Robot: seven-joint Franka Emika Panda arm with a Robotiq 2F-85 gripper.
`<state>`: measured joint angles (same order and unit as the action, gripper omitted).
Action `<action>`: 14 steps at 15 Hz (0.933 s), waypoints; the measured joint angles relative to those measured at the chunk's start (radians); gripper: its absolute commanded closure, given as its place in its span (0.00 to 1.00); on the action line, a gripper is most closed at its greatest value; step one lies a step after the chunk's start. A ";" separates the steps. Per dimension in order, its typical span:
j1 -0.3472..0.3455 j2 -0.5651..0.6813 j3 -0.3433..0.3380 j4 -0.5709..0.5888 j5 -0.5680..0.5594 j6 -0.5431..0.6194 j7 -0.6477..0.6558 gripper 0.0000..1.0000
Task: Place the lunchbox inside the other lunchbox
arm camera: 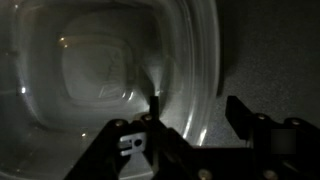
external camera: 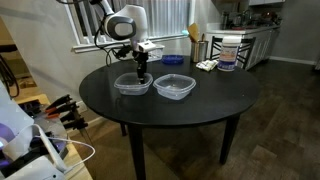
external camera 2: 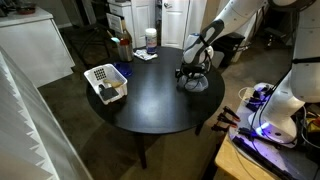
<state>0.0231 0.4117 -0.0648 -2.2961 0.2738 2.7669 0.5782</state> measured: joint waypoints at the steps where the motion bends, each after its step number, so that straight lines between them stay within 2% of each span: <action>1: 0.004 0.000 -0.002 0.002 0.000 0.000 0.001 0.65; 6: 0.035 0.000 -0.018 0.005 -0.001 0.000 0.028 0.97; 9: 0.069 0.000 -0.048 0.005 -0.025 -0.003 0.055 1.00; 14: 0.190 -0.047 -0.141 -0.020 -0.202 -0.030 0.193 0.99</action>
<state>0.2129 0.3649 -0.2059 -2.3157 0.0714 2.7370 0.7713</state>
